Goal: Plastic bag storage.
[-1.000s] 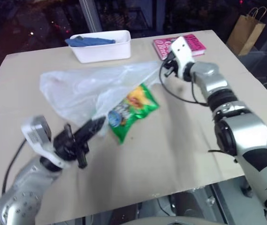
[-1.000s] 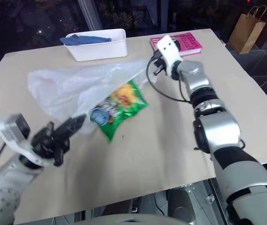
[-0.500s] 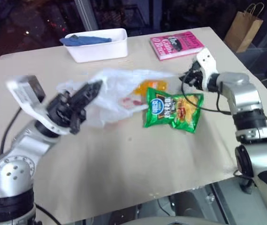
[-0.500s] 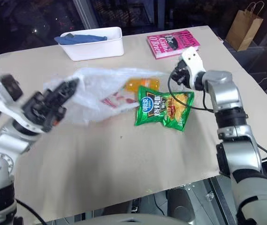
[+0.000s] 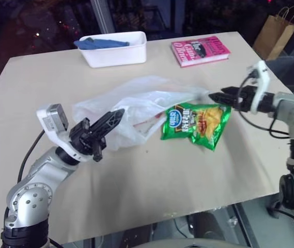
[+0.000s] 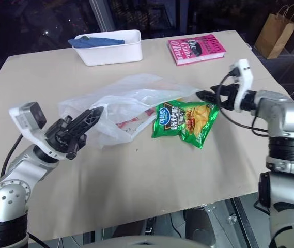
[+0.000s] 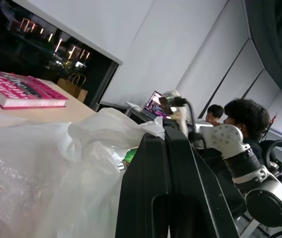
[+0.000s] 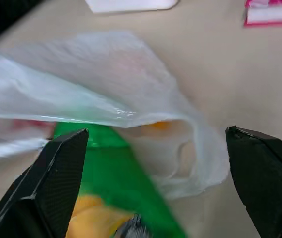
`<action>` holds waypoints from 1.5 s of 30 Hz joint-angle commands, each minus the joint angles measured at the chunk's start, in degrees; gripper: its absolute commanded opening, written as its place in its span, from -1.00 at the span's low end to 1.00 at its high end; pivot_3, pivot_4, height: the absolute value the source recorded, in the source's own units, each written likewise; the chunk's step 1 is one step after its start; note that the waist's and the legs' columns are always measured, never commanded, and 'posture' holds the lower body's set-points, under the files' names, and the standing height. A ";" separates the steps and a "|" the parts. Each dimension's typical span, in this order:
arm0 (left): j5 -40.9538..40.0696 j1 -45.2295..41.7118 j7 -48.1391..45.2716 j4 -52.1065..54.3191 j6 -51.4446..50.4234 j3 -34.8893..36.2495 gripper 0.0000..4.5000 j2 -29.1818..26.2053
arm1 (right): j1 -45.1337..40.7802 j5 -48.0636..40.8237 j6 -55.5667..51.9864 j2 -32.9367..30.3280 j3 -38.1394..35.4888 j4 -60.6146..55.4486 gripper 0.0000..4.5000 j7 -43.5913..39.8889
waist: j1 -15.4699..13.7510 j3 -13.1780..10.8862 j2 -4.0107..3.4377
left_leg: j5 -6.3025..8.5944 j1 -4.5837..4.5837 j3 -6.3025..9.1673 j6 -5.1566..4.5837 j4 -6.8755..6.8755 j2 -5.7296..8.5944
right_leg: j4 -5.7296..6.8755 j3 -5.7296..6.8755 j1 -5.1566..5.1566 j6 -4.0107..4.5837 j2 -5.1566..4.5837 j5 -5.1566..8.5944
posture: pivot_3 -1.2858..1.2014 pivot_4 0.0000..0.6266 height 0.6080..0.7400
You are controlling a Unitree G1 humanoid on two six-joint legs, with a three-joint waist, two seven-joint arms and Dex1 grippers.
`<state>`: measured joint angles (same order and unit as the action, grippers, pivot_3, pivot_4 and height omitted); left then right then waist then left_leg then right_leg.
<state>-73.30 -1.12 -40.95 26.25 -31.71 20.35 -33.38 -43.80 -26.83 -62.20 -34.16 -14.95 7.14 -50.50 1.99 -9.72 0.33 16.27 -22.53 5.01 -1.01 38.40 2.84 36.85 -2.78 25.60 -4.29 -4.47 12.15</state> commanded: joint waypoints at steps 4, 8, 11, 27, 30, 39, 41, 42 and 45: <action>-1.36 -0.34 0.04 1.56 1.11 3.13 -1.00 1.10 | 8.16 -10.20 -16.23 -3.04 -9.44 -6.43 0.98 3.05 | -0.03 0.03 0.00 | 0.00 0.01 0.02 0.00 0.00 -0.01 | -0.02 0.05 -0.05 0.00 0.00 0.00 | 0.03 -0.52 1.00; -1.68 0.12 0.64 2.25 0.99 3.38 -1.00 2.20 | 12.84 -12.03 -18.93 -1.27 -9.78 -9.82 0.98 6.14 | 0.01 0.04 0.01 | 0.00 0.02 -0.01 -0.01 0.04 -0.02 | 0.01 0.04 -0.07 -0.01 0.01 0.00 | 0.03 -0.52 1.00; -1.21 0.48 0.99 2.46 0.98 2.97 -1.00 2.87 | 13.39 -14.62 -21.03 2.90 -10.80 -11.99 0.98 8.73 | 0.27 0.04 0.01 | 0.00 0.10 -0.09 -0.01 0.06 -0.02 | 0.09 -0.07 -0.09 -0.01 0.03 -0.01 | 0.03 -0.52 1.00; -0.54 3.50 1.96 4.55 1.21 3.55 -1.00 3.45 | 10.92 -27.62 -29.82 23.33 -23.33 -14.99 -0.97 25.45 | 0.10 0.11 0.10 | 0.00 0.41 0.03 -0.01 0.03 -0.05 | 0.04 0.05 -0.41 0.03 0.11 -0.02 | 0.03 -0.52 1.00; -0.04 4.10 1.40 4.82 1.05 3.36 -1.00 3.02 | 12.77 -34.90 -30.30 27.61 -25.24 -15.14 -0.97 32.59 | 0.21 0.11 0.09 | 0.01 0.49 0.02 -0.02 0.01 -0.06 | 0.08 0.02 -0.46 0.03 0.12 -0.02 | 0.03 -0.52 1.00; 1.24 6.93 -1.98 4.40 0.92 4.11 -1.00 1.06 | 15.06 -71.00 -19.92 30.29 -25.67 -6.74 -0.97 67.18 | 0.36 0.10 0.07 | 0.01 0.60 0.02 -0.03 0.00 -0.03 | 0.08 0.01 -0.58 0.03 0.12 -0.02 | 0.03 -0.52 1.00; 1.07 7.65 -2.74 4.87 0.65 3.69 -1.00 0.88 | 16.68 -81.05 -12.53 29.47 -18.99 -6.92 -0.97 75.91 | 0.57 0.09 0.06 | 0.03 0.64 0.00 -0.07 -0.03 -0.08 | 0.08 -0.01 -0.58 0.04 0.13 -0.02 | 0.03 -0.52 1.00; 0.84 7.84 -2.76 5.11 0.54 3.51 -1.00 0.94 | 16.98 -83.97 -9.77 29.50 -15.88 -7.35 -0.97 78.93 | 0.72 0.09 0.05 | 0.06 0.65 -0.03 -0.11 -0.03 -0.07 | 0.08 -0.03 -0.59 0.03 0.14 -0.02 | 0.03 -0.52 1.00; 0.24 8.16 -2.50 5.80 0.27 3.00 -1.00 1.25 | 15.29 -86.16 -3.18 32.90 -11.47 -8.09 -0.97 83.45 | 1.31 0.10 0.05 | 0.13 0.74 -0.10 -0.24 -0.03 -0.16 | 0.10 -0.14 -0.63 0.03 0.26 -0.02 | 0.03 -0.52 1.00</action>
<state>-72.16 7.00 -42.87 29.19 -31.76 22.89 -31.93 -26.91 -108.75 -68.99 -1.95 -28.08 1.15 31.38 3.30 -9.62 0.38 16.40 -21.80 4.92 -1.26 38.38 2.63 36.95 -2.92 24.96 -4.25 -4.15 12.13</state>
